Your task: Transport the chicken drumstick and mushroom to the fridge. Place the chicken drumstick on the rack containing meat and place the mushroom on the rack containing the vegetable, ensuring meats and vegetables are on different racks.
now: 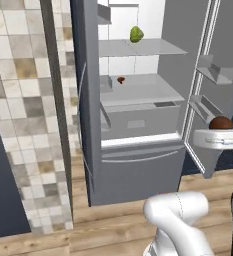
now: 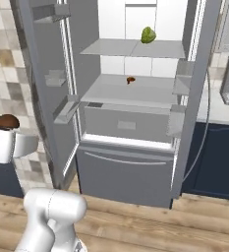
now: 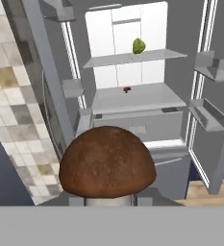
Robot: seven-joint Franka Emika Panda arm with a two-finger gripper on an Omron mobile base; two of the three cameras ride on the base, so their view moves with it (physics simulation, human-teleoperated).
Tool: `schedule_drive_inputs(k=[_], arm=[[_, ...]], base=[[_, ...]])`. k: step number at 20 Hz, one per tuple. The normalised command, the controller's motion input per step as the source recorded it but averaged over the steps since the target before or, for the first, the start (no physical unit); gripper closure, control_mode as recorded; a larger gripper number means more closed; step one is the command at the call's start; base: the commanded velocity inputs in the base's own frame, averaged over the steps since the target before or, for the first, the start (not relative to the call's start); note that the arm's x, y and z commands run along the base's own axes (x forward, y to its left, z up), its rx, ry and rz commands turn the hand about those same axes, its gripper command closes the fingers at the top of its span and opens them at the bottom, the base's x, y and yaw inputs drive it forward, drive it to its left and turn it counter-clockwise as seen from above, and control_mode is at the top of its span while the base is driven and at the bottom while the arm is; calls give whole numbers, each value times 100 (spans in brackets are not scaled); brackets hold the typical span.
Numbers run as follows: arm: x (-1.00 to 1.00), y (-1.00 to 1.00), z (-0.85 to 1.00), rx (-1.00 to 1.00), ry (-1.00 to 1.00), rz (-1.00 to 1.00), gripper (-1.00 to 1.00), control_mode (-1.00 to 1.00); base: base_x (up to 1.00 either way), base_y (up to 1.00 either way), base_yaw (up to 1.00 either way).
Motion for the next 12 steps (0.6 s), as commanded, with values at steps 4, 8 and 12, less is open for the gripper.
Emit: schedule_drive_inputs(k=[4,8,12], arm=[[0,0,0,0,0,0,100,100],[0,0,0,0,0,0,100,100],[0,0,0,0,0,0,100,100]], base=[[5,-23,0],[66,-5,-2],[64,-87,0]])
